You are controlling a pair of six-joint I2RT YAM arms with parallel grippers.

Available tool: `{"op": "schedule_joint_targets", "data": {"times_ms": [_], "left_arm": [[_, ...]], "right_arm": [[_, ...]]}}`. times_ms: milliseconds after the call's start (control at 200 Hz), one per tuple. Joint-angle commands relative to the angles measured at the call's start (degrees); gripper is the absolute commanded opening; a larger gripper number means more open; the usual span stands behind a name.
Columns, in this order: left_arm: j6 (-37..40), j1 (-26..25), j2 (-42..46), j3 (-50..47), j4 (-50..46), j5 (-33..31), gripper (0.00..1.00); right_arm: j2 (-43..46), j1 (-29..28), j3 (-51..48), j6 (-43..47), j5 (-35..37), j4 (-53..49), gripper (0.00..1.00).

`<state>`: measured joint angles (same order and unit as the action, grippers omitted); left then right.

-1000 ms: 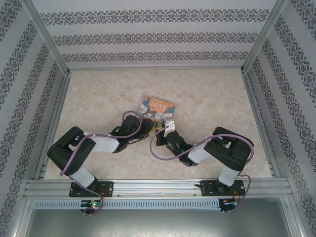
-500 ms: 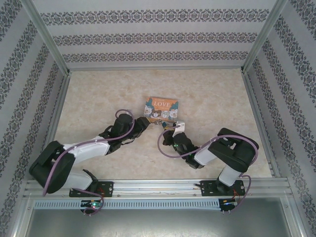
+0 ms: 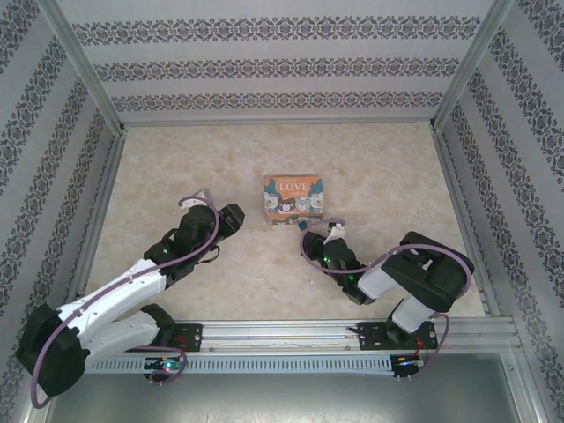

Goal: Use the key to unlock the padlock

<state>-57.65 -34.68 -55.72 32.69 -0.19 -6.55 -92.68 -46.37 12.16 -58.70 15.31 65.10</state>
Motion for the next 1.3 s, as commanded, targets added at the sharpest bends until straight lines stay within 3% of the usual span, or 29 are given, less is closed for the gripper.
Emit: {"op": "schedule_joint_targets", "data": {"times_ms": [0,380,615,839,969,1159,1299], "left_arm": [[3.2,0.8,1.9,-1.2,-4.3,-3.6,0.48],[4.4,0.8,3.1,-1.1,-5.4,-4.0,0.49],[5.3,0.8,3.1,-0.9,-4.9,-3.5,0.49],[8.9,1.1,2.9,1.1,-6.1,-2.4,0.53],[11.1,1.8,2.8,2.5,-7.0,-1.5,0.57],[13.1,4.3,0.8,4.4,-6.2,3.1,0.65],[13.6,7.9,-3.8,6.2,-4.1,11.4,0.69]], "right_arm": [[0.7,0.7,-1.2,-7.8,-0.7,1.1,0.0],[0.3,1.1,-0.9,-19.4,-2.8,0.6,0.0],[0.1,1.0,-0.5,-21.0,-2.9,-1.2,0.0],[2.3,0.8,-0.9,-20.6,-1.9,-4.1,0.35],[6.8,0.8,-1.0,-18.2,-0.7,-9.2,0.49],[21.2,2.7,0.8,-7.0,-1.0,-27.8,0.72],[31.2,7.8,2.0,3.8,-9.2,-38.3,0.98]]}}
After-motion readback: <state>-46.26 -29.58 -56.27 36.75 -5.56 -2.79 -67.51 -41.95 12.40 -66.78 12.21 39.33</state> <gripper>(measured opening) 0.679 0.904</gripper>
